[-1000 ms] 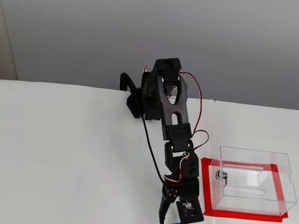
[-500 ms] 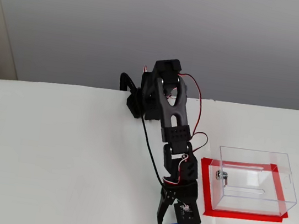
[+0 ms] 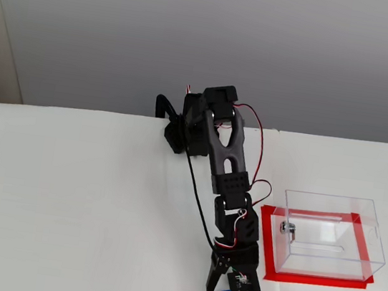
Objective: Pick the blue lego brick and place it into the transparent box
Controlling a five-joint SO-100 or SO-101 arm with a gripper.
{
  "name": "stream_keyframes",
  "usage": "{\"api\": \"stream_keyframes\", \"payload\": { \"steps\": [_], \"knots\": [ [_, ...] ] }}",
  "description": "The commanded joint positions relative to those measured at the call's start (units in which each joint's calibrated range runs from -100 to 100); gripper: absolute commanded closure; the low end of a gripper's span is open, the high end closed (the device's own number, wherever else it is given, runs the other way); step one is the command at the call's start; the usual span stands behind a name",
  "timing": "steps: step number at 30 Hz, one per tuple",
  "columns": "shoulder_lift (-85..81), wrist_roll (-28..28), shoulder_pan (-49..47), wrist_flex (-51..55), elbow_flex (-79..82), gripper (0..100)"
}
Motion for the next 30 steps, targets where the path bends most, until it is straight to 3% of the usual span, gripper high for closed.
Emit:
{"api": "stream_keyframes", "payload": {
  "steps": [1,11,17,30],
  "knots": [
    [-0.01,-0.15,-0.35,-0.30,-4.40,72],
    [1.01,-0.93,-0.06,-0.13,-5.66,73],
    [1.09,-0.93,-0.13,-0.13,-5.66,81],
    [2.79,-0.98,-0.06,1.88,-7.83,81]
  ]
}}
